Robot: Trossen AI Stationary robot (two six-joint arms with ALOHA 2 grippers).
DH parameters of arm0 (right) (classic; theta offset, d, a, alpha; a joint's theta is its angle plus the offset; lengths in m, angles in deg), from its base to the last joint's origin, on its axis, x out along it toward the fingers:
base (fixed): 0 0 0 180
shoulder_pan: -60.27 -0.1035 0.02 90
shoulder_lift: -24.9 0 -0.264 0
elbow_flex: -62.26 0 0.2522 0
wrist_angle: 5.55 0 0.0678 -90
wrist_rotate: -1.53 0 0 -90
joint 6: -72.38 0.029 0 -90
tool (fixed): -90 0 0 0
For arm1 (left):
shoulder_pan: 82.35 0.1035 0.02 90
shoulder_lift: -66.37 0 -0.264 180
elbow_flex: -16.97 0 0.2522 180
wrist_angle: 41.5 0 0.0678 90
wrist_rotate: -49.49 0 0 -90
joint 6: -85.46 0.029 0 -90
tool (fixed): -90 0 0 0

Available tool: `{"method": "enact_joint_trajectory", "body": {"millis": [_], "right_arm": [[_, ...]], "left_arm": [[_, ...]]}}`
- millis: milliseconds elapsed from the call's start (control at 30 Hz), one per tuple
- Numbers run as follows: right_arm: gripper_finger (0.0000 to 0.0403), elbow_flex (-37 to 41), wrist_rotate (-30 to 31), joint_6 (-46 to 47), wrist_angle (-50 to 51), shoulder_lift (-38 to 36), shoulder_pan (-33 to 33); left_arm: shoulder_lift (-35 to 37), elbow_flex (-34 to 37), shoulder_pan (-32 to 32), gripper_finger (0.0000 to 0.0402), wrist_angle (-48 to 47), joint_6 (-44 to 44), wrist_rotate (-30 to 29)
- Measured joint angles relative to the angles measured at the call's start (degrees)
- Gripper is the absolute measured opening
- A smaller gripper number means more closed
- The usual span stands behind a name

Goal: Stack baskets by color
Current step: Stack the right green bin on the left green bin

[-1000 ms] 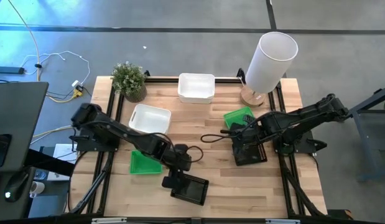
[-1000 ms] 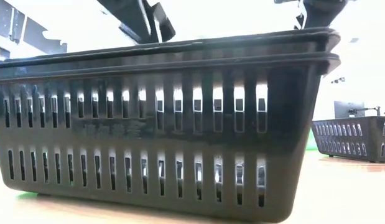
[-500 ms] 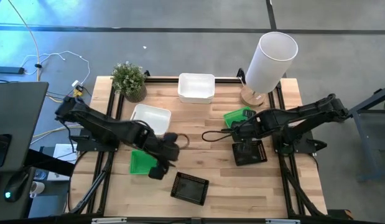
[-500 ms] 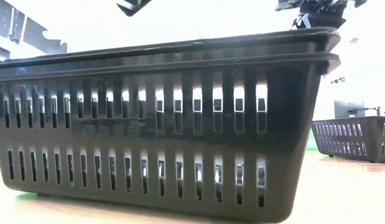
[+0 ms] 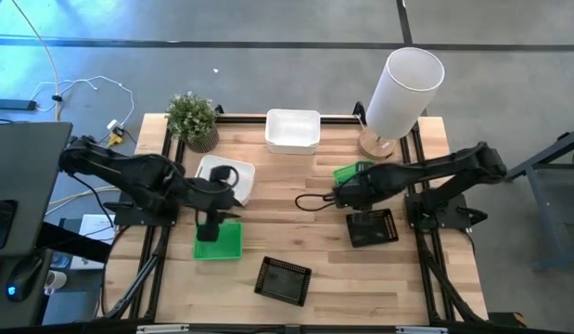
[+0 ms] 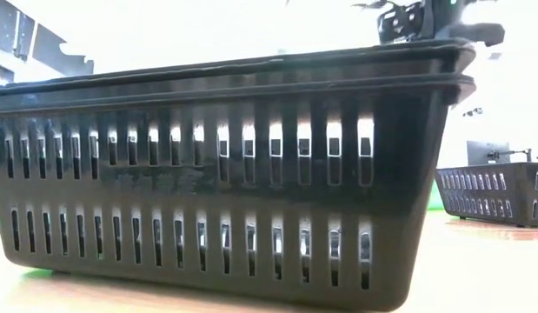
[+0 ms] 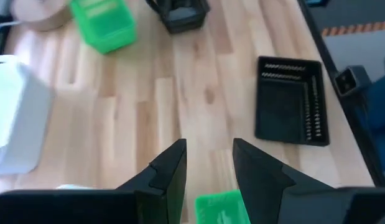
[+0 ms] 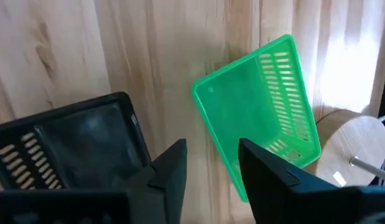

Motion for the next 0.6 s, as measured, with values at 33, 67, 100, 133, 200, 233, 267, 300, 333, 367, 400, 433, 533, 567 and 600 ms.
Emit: {"method": "enact_joint_trajectory", "body": {"millis": [33, 67, 100, 133, 200, 233, 267, 300, 333, 367, 400, 433, 533, 567, 600], "right_arm": [[0.0140, 0.00, -0.01, -0.16, 0.38, 0.74, 0.29], [0.0145, 0.00, 0.00, -0.73, 0.65, 1.43, 0.65], [0.0148, 0.00, -0.03, -1.30, 0.76, 2.11, 0.95], [0.0151, 0.00, -0.04, -1.82, 0.92, 2.91, 1.17], [0.0154, 0.00, 0.03, -3.20, 1.02, 4.50, 1.68], [0.0154, 0.00, 0.08, -4.07, 1.03, 5.29, 1.94], [0.0154, 0.00, 0.11, -4.82, 1.05, 6.04, 2.23], [0.0154, 0.00, 0.20, -5.18, 1.01, 6.87, 2.53], [0.0154, 0.00, 0.22, -5.49, 0.96, 7.63, 2.85], [0.0154, 0.00, 0.22, -5.58, 0.92, 8.40, 3.18], [0.0154, 0.00, 0.14, -5.91, 0.86, 9.23, 3.52], [0.0154, 0.00, 0.11, -5.95, 0.83, 9.98, 3.84], [0.0154, 0.00, 0.11, -5.96, 0.45, 12.19, 4.61], [0.0154, 0.00, 0.11, -5.97, 0.44, 12.95, 4.78], [0.0154, 0.00, 0.07, -5.97, 0.39, 13.68, 5.01]], "left_arm": [[0.57, -0.01, 0.00, 0.0117, -0.18, -0.47, -0.84], [1.23, -0.02, 0.02, 0.0117, -0.51, -0.82, -1.27], [1.99, 0.02, 0.00, 0.0117, -1.61, -1.16, -1.42], [2.58, 0.04, 0.00, 0.0117, -2.31, -1.28, -1.90], [3.55, -0.07, 0.00, 0.0117, -1.94, -1.63, -2.14], [4.04, -0.01, 0.00, 0.0117, -2.68, -1.65, -2.14], [4.41, 0.02, 0.00, 0.0117, -3.18, -1.69, -2.14], [4.72, 0.02, 0.00, 0.0117, -2.99, -1.76, -2.14], [4.96, 0.00, 0.00, 0.0117, -2.90, -1.89, -2.14], [5.24, 0.00, 0.00, 0.0117, -3.08, -2.14, -2.14], [5.46, 0.02, 0.00, 0.0117, -3.15, -2.21, -2.12], [5.66, 0.02, 0.00, 0.0117, -3.11, -2.25, -2.14], [5.83, 0.01, 0.00, 0.0117, -3.49, -2.16, -2.13], [5.86, 0.02, 0.00, 0.0117, -3.64, -2.13, -2.12], [5.96, 0.01, -0.01, 0.0117, -3.64, -2.12, -2.14]]}}
